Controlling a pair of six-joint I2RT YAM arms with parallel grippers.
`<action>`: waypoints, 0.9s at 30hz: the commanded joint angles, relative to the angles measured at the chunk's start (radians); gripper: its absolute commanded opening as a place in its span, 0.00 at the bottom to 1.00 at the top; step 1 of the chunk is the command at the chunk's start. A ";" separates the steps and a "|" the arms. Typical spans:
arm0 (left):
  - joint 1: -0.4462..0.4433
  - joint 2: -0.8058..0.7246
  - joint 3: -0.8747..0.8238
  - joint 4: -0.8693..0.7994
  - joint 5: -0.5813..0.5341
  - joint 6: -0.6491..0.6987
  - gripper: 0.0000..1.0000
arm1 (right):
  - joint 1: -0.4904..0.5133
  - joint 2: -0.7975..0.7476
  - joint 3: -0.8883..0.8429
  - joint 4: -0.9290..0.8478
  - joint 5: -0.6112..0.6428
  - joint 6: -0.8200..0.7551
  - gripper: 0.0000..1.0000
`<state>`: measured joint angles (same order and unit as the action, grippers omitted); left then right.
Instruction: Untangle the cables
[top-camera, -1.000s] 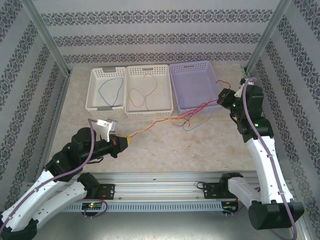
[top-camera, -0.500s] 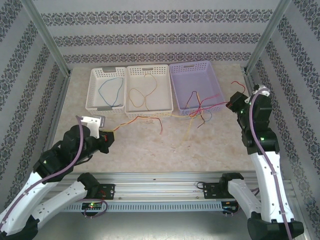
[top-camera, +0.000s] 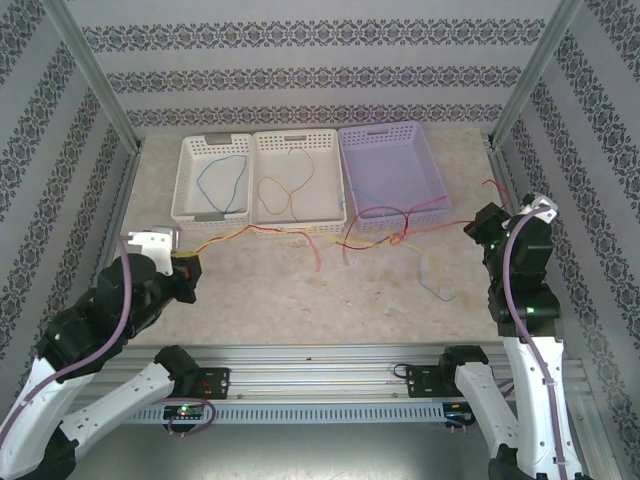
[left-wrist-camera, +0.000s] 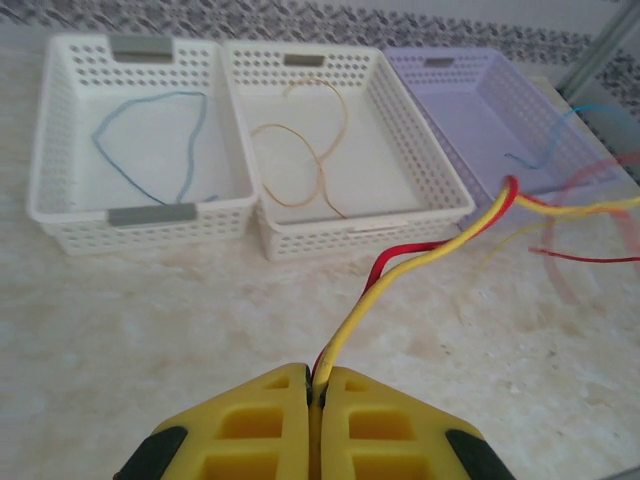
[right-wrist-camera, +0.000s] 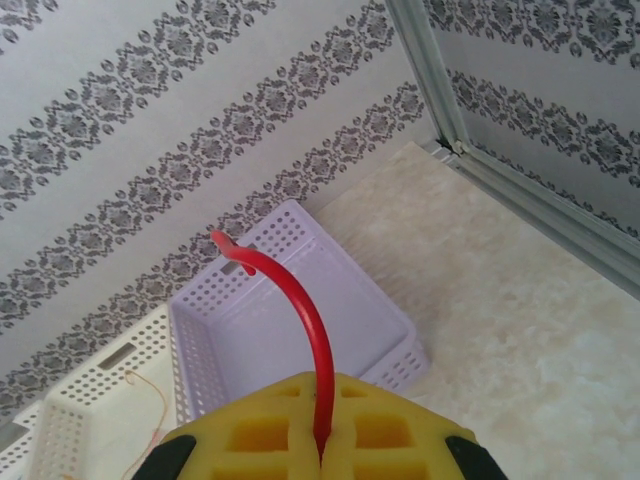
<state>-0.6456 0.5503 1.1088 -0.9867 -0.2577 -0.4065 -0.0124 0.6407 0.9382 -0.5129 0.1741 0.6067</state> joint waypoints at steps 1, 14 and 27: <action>0.014 -0.019 0.071 -0.080 -0.167 0.041 0.00 | -0.020 -0.016 -0.021 -0.018 0.068 -0.009 0.00; 0.015 -0.017 0.203 -0.144 -0.279 0.103 0.00 | -0.029 -0.034 -0.073 -0.016 0.056 0.007 0.00; 0.015 0.021 0.211 -0.079 -0.147 0.070 0.00 | -0.028 -0.017 -0.152 0.090 -0.157 0.025 0.00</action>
<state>-0.6456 0.5491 1.3281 -1.1030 -0.4698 -0.3229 -0.0372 0.6140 0.8108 -0.4969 0.1280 0.6170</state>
